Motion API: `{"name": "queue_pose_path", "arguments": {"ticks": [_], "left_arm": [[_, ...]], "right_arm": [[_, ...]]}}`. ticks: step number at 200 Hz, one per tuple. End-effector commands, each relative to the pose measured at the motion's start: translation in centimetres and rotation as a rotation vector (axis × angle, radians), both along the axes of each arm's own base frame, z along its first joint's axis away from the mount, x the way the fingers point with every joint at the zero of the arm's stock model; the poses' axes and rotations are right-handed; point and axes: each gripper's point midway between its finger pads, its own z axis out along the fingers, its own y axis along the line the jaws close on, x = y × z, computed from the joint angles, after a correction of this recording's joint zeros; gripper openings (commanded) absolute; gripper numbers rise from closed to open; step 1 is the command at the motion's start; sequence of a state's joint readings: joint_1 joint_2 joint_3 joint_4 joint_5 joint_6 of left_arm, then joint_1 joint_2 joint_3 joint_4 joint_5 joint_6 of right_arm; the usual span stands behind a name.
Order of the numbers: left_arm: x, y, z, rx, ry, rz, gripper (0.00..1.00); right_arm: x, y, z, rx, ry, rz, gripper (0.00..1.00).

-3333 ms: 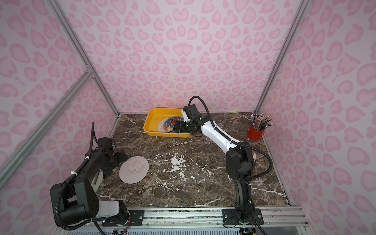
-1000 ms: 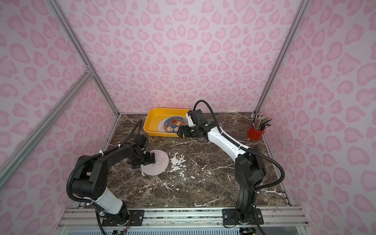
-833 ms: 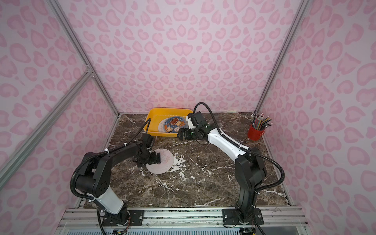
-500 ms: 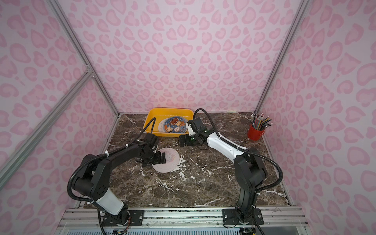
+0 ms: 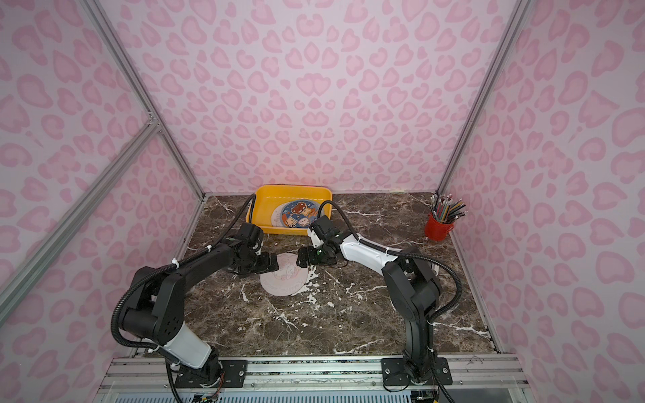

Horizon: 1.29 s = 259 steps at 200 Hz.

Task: Put the coasters into the storage box
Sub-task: Move the coaster to the center of the board, then pick up the coaster from the center of the board.

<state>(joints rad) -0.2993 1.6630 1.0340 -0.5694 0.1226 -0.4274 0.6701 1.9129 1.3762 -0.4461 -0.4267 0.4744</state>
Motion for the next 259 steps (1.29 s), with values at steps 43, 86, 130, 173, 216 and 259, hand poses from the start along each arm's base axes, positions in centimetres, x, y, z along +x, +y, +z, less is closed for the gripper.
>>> {"name": "queue_pose_path", "arguments": {"ticks": [43, 86, 130, 173, 216, 259], "left_arm": [[1.3, -1.5, -1.9, -0.069, 0.013, -0.033, 1.0], [0.2, -3.1, -2.6, -0.107, 0.051, -0.061, 0.99], [-1.6, -5.8, -3.0, -0.128, 0.089, -0.117, 0.98], [-1.9, -5.1, -1.9, -0.062, 0.061, -0.105, 0.98], [-2.3, -3.0, -1.1, 0.032, 0.033, -0.09, 0.94], [-3.1, -2.9, -2.3, 0.02, 0.052, -0.066, 0.86]], "right_arm": [[-0.8, -0.5, -1.6, -0.019, 0.03, -0.013, 0.91], [-0.7, -0.7, -1.8, -0.026, 0.032, -0.021, 0.89], [-0.5, -2.4, -2.6, -0.07, 0.049, -0.063, 0.83], [-1.1, -4.7, -3.7, -0.121, 0.079, -0.1, 0.78], [-2.1, -4.1, -5.0, -0.139, 0.101, -0.083, 0.72], [-1.7, -3.7, -5.6, -0.146, 0.1, -0.097, 0.66]]}}
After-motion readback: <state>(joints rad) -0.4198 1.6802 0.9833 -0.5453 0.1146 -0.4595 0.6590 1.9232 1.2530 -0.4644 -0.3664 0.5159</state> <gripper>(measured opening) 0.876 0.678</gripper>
